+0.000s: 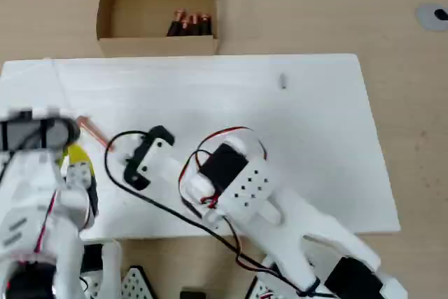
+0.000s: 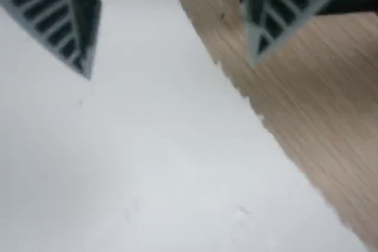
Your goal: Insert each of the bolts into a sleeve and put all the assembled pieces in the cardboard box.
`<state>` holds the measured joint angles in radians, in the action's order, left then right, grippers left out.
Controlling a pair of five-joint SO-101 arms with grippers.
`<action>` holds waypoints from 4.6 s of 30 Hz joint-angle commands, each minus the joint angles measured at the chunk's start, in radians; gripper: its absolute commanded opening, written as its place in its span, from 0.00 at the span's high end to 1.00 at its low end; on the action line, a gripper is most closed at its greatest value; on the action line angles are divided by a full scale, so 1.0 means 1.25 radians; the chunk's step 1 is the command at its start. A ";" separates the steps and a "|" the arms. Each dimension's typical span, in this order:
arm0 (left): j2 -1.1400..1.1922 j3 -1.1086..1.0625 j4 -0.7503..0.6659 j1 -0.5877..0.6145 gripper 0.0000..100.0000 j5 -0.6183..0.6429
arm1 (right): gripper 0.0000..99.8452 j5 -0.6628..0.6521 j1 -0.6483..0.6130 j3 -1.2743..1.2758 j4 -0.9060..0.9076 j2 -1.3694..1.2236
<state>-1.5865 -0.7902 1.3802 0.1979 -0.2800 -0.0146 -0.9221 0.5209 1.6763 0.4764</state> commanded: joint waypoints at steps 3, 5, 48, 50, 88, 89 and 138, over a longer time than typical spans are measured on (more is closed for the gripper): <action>-0.177 -0.150 -0.053 -0.012 0.99 -0.012 | 0.79 0.005 0.066 0.026 -0.060 0.026; -0.202 -0.196 -0.074 -0.012 0.99 -0.011 | 0.79 0.006 0.079 0.047 -0.092 0.025; -0.188 -0.722 -0.392 -0.031 0.99 0.118 | 0.79 0.006 0.225 0.537 -0.637 0.028; -0.187 -0.722 -0.390 -0.033 0.99 0.117 | 0.79 0.006 0.225 0.537 -0.637 0.028; -0.187 -0.722 -0.390 -0.031 0.99 0.113 | 0.79 0.005 0.225 0.537 -0.637 0.028; -0.187 -0.722 -0.390 -0.031 0.99 0.113 | 0.79 0.005 0.225 0.537 -0.637 0.028; -0.187 -0.722 -0.390 -0.031 0.99 0.113 | 0.79 0.005 0.225 0.536 -0.637 0.028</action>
<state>-1.8151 -1.6817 0.9091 0.1718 -0.1419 -0.0084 -0.6613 1.1454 0.9643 0.5271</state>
